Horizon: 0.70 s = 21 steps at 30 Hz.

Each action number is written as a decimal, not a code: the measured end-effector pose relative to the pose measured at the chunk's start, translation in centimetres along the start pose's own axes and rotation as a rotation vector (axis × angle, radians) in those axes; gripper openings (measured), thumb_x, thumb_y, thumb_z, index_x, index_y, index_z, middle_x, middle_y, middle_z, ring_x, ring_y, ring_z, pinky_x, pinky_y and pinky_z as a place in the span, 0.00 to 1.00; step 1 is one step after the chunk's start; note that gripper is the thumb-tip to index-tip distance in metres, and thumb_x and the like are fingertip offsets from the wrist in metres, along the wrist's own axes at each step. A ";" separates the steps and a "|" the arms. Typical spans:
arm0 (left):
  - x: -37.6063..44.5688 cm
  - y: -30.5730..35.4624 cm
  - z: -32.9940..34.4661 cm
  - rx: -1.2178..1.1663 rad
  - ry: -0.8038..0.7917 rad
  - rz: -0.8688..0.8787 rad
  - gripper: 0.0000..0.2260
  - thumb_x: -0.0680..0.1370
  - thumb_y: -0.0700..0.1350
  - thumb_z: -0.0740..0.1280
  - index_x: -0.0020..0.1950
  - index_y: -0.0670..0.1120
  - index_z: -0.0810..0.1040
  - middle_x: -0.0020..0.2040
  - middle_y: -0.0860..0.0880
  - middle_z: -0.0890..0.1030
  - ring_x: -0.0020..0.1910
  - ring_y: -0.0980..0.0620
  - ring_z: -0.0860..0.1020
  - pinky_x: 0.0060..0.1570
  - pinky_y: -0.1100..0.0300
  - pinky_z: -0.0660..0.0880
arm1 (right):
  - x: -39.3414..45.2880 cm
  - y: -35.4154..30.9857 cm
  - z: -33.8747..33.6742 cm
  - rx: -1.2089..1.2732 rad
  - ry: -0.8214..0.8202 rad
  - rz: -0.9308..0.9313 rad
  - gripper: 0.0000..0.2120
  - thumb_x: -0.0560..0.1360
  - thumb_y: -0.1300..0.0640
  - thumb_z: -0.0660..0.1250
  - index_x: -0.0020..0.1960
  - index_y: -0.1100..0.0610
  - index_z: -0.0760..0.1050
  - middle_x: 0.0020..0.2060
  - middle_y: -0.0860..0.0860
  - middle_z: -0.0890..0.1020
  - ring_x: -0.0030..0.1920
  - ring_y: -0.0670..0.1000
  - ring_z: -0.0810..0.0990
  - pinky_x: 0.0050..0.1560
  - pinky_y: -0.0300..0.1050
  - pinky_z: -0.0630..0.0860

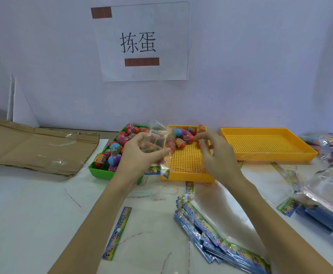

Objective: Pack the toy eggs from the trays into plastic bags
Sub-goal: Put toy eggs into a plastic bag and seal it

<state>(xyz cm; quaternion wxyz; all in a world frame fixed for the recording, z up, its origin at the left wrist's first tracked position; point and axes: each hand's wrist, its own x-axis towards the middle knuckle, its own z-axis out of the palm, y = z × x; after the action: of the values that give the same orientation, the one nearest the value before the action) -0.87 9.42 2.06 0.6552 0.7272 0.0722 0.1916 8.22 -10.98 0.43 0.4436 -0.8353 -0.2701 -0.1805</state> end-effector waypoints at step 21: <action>0.0 -0.1 0.5 0.019 -0.074 -0.020 0.21 0.75 0.43 0.79 0.66 0.46 0.77 0.55 0.45 0.86 0.40 0.44 0.88 0.39 0.61 0.83 | 0.8 2.4 0.7 -0.273 -0.268 -0.034 0.14 0.83 0.56 0.64 0.67 0.53 0.79 0.67 0.50 0.78 0.71 0.52 0.72 0.76 0.57 0.63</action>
<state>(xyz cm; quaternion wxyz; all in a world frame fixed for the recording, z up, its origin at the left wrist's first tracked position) -0.63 8.97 1.90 0.6522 0.7393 0.0572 0.1575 10.38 -11.33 -1.07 0.2833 -0.8995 -0.3139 -0.1102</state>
